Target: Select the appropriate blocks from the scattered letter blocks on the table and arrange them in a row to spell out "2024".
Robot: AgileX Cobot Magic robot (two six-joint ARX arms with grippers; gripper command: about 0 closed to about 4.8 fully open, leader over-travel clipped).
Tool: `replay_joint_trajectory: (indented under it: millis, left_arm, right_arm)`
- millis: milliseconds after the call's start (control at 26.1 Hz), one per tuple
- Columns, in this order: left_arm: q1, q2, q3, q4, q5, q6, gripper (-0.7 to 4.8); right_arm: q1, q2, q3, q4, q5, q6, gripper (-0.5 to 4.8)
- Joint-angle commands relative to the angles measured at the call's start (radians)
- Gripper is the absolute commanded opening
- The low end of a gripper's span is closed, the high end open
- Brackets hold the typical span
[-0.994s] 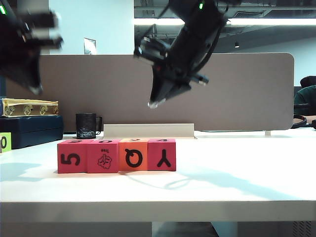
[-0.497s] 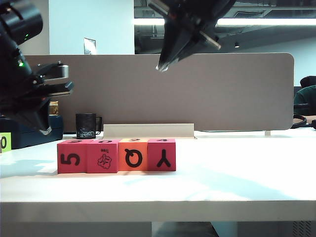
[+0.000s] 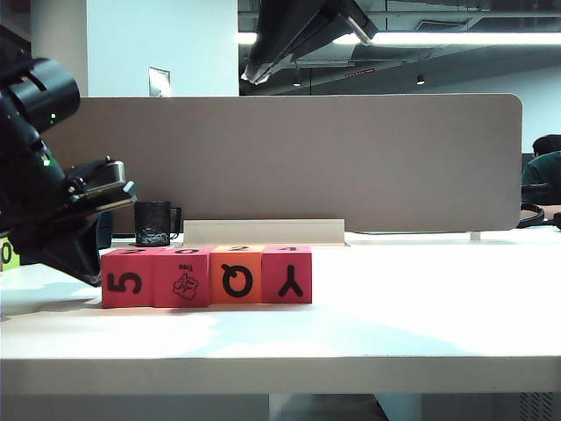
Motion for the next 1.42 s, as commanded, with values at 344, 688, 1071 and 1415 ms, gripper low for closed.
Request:
replay_joint_trajectory:
  millis: [344,688,1071,1415]
  left_arm:
    - [0.000,0.011,0.001,0.066,0.149,-0.013,-0.06]
    - [0.000,0.010,0.001,0.068,0.116,-0.010,-0.06]
    - [0.001,-0.101,0.002,0.040,-0.026,0.047,-0.06]
    - [0.001,-0.517,-0.030,0.035,-0.030,0.086,-0.06]
  right_arm:
    - [0.003,-0.006,0.006,-0.002,0.000,-0.003,-0.01]
    - [0.003,-0.006,0.006,-0.002,0.001,-0.003,-0.01]
    - [-0.005,-0.023,0.006,0.002,0.085,-0.032,-0.01]
    - [-0.170,-0.151,-0.017,0.018,0.109,-0.077,-0.01]
